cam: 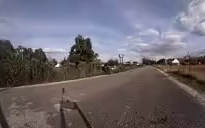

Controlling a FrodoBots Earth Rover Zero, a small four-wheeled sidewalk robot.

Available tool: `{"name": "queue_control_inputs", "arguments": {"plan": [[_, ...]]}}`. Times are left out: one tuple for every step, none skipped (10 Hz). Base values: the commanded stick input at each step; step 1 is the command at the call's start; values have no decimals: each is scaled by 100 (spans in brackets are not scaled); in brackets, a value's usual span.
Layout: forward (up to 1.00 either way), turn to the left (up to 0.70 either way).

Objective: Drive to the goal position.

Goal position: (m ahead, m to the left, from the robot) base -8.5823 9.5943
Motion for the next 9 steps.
{"name": "queue_control_inputs", "arguments": {"plan": [[0, 0], [0, 0], [0, 0], [0, 0], [0, 0], [0, 0], [0, 0], [0, 0], [1, 0]]}}
